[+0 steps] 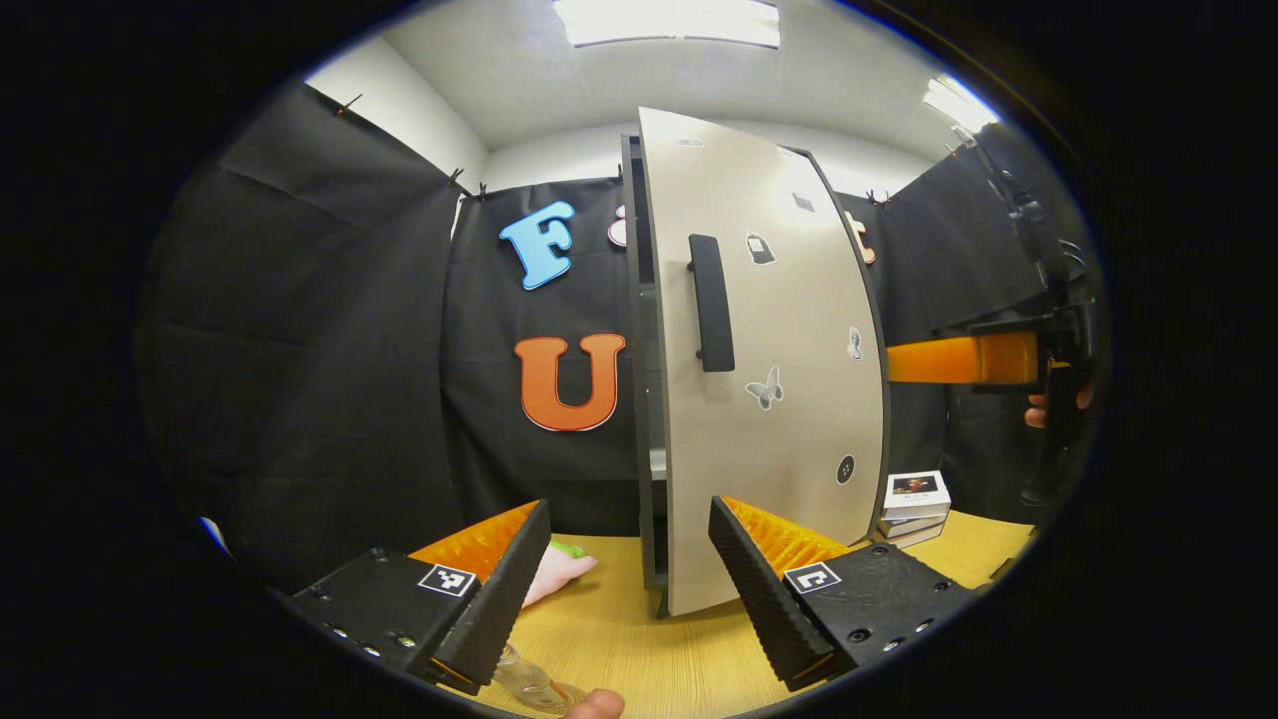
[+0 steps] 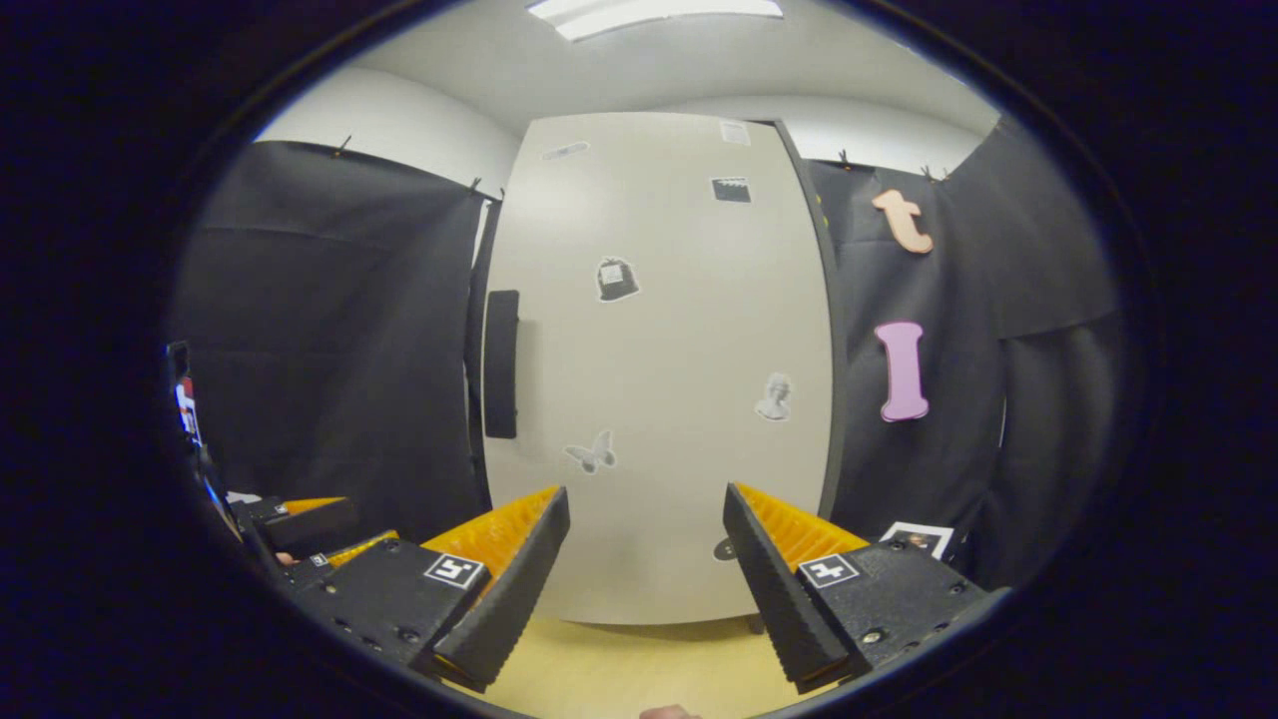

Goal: Open the cabinet door with the right hand, grasp the bottle in the cabinet with the left hand and place it on the coaster, then close the cabinet door with the right hand.

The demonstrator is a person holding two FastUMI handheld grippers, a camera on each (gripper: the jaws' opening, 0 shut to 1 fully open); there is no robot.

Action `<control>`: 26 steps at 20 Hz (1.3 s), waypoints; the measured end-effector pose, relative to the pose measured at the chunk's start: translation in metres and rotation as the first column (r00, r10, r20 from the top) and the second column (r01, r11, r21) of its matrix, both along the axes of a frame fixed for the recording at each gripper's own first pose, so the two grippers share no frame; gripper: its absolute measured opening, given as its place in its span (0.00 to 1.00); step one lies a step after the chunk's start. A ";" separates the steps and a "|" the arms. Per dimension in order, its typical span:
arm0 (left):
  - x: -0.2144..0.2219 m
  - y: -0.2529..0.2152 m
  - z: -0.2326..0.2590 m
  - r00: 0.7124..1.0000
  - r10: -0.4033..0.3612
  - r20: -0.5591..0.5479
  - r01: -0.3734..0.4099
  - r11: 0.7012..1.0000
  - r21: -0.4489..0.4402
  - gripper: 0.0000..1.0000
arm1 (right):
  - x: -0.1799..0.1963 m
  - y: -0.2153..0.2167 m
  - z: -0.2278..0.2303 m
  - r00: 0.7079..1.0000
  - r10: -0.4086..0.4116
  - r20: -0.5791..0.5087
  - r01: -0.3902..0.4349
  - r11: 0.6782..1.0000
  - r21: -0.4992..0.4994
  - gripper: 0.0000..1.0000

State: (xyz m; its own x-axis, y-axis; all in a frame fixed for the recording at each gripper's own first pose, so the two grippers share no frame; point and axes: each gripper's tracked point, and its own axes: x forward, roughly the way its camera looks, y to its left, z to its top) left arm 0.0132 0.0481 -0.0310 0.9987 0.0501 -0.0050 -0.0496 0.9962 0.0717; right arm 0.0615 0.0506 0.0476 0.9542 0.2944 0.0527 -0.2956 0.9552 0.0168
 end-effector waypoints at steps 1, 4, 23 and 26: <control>-0.001 -0.001 0.002 1.000 0.002 0.004 -0.002 1.000 0.004 0.96 | -0.005 -0.012 -0.002 1.000 -0.024 0.001 0.024 1.000 0.013 0.99; -0.003 -0.008 0.002 1.000 -0.004 -0.001 0.004 1.000 0.012 0.96 | -0.020 -0.056 -0.015 0.993 -0.119 -0.013 0.119 0.992 0.041 0.99; -0.021 -0.055 0.002 1.000 -0.030 -0.008 0.030 0.999 -0.028 0.96 | -0.069 -0.186 -0.079 0.932 -0.350 -0.095 0.357 0.931 0.071 0.95; -0.024 -0.054 0.002 1.000 -0.022 -0.011 0.021 1.000 -0.019 0.96 | -0.067 -0.173 -0.072 0.945 -0.318 -0.079 0.324 0.942 0.085 0.99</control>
State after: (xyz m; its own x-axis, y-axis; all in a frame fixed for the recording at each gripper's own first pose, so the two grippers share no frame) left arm -0.0108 -0.0057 -0.0294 0.9994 0.0285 -0.0171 -0.0275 0.9982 0.0534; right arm -0.0051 -0.1220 -0.0248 0.9995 -0.0312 0.0016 0.0308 0.9921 0.1213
